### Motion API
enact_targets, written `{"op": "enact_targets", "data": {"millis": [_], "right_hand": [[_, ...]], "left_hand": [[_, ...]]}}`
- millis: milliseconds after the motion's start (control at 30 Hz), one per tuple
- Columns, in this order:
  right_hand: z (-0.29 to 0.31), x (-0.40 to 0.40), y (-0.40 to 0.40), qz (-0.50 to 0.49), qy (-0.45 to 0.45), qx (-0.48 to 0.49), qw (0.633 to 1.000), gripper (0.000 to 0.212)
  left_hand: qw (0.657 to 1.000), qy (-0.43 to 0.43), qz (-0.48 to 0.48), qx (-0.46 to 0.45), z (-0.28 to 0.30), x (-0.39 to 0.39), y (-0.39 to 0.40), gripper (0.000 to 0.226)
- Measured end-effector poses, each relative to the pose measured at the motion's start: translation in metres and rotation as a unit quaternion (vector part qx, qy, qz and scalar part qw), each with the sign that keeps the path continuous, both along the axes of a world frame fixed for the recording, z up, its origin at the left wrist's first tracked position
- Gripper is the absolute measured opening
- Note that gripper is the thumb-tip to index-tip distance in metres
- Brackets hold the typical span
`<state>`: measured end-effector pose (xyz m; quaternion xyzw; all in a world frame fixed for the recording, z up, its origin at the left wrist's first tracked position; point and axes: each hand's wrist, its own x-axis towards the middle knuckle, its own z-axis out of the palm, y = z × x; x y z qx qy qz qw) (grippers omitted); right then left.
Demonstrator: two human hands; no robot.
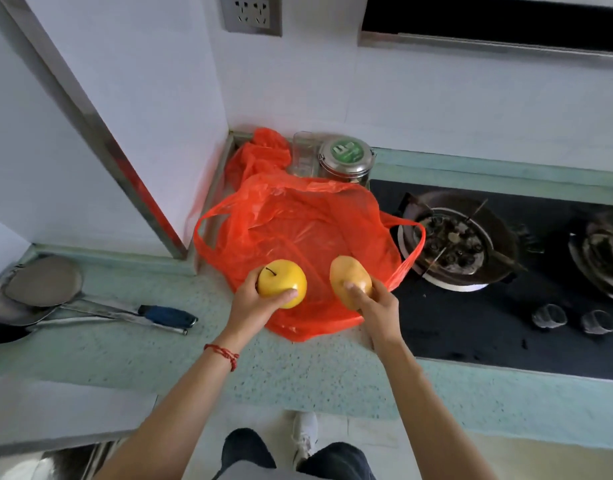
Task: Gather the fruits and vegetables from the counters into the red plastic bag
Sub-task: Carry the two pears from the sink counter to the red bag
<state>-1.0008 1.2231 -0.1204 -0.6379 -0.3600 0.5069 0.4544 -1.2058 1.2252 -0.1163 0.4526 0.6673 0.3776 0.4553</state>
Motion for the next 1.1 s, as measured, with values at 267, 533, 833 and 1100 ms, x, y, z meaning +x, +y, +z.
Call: {"op": "enact_targets", "data": {"millis": [267,533,833,1100], "right_hand": [[-0.008,-0.002,0.070,0.008,-0.067,0.005,0.998,0.053],[-0.021,-0.017,0.134,-0.005,-0.142,-0.009,0.990,0.063],[-0.035,-0.018,0.187,-0.010,-0.218,-0.010,0.976,0.072],[-0.049,-0.027,0.197,-0.014,-0.248,-0.024,0.968,0.074]], "left_hand": [[0.999,0.032,-0.019,0.003,-0.003,0.008,0.071,0.096],[0.993,0.111,-0.038,-0.002,-0.023,0.015,0.149,0.074],[0.994,0.095,-0.044,-0.039,-0.044,0.026,0.199,0.078],[0.996,0.075,-0.028,-0.033,-0.052,0.031,0.217,0.062]]}}
